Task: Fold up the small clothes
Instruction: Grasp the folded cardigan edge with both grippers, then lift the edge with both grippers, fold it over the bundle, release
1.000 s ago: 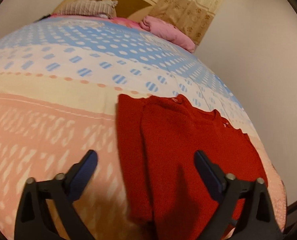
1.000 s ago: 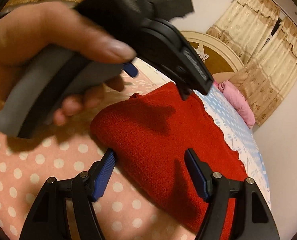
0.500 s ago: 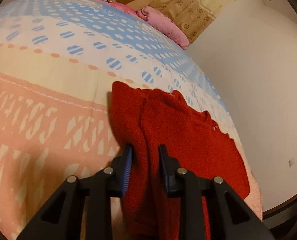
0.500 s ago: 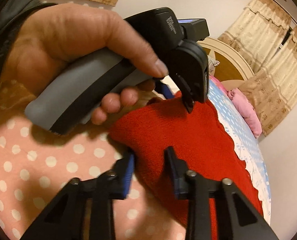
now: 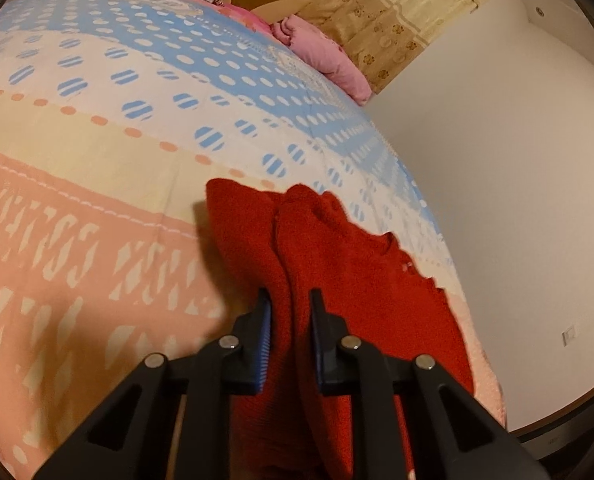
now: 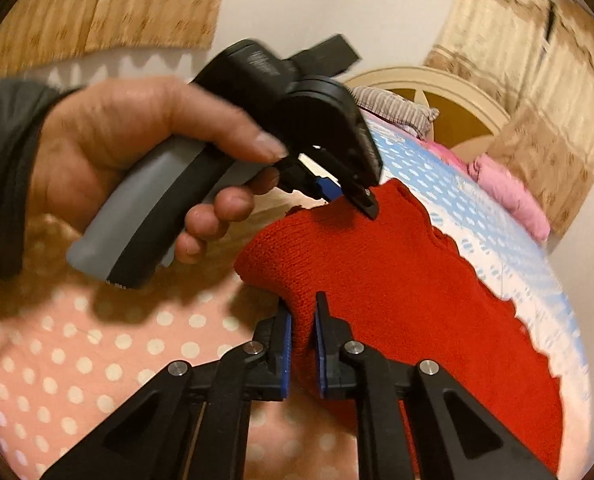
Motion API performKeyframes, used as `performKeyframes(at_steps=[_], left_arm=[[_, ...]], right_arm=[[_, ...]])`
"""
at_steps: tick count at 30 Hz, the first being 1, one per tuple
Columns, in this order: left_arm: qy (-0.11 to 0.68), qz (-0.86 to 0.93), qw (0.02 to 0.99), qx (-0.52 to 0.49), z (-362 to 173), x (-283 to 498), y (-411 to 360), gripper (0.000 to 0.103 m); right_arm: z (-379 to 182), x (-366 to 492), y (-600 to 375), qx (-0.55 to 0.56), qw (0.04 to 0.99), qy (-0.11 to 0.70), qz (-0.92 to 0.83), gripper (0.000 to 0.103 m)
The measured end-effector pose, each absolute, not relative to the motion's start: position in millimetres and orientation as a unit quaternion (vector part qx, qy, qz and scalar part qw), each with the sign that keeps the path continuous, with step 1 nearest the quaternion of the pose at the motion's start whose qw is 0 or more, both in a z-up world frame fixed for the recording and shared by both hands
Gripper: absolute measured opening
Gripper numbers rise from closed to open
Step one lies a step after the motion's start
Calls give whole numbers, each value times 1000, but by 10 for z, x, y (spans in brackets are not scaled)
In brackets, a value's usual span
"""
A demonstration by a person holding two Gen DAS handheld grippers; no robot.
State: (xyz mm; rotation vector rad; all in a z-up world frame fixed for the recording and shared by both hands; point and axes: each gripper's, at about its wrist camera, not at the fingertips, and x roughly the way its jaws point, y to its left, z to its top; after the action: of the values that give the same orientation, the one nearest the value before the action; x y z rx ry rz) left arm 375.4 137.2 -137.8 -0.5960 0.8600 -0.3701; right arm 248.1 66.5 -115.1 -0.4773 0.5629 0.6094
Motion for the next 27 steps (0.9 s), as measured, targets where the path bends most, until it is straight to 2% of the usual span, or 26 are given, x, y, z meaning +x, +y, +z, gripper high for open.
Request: performKeyframes(at_steps=[14, 27], left_arm=[[375, -223, 853, -287, -871, 3773, 898, 17], [364, -265, 851, -269, -609, 3846, 315, 17]], right_arm=[[-869, 2541, 49, -110, 912, 267, 290, 8], [-782, 2453, -558, -22, 927, 261, 267, 8]])
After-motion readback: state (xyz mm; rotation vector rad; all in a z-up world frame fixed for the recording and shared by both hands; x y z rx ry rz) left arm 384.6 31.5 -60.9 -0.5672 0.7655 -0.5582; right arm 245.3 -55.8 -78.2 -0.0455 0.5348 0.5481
